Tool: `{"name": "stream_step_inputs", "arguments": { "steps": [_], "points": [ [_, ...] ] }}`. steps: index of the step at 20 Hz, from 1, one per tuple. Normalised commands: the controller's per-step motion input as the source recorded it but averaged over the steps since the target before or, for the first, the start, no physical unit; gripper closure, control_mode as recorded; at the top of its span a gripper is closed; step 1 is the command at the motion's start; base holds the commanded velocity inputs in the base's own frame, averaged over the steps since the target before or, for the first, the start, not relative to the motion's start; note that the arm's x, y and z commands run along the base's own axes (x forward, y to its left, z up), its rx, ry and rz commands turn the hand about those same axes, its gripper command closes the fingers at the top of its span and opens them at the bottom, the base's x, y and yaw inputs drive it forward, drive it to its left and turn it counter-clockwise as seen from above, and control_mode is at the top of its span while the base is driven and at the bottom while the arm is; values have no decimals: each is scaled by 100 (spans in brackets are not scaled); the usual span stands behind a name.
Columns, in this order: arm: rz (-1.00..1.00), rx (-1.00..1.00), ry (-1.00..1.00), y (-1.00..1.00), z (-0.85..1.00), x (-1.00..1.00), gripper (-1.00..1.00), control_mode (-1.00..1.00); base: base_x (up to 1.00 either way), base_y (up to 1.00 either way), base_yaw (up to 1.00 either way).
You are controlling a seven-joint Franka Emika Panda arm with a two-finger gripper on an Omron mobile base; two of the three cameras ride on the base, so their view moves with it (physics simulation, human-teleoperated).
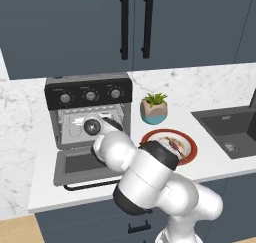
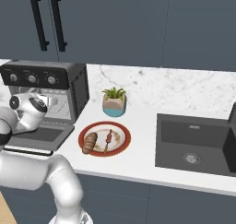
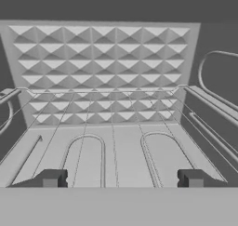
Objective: Pick up the kebab skewer and baguette bread, and place them inside the toaster oven. Close the toaster oven door and start by setting the timer.
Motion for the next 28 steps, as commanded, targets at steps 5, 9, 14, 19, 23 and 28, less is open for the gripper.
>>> {"name": "stream_step_inputs", "arguments": {
  "steps": [5, 9, 14, 19, 23, 28],
  "points": [
    [2, 0, 13, 0, -52, -29, -100, -100, 0, 0, 0],
    [1, 0, 11, 0, -71, -65, -100, -100, 0, 0, 0],
    [0, 0, 9, 0, -77, -72, -100, -100, 0, 0, 0],
    [0, 0, 9, 0, -75, -75, -100, -100, 0, 0, 0],
    [0, 0, 12, 0, -67, -71, -100, -100, 0, 0, 0],
    [0, 0, 14, 0, -66, -69, -100, -100, 0, 0, 0]
  ]
}}
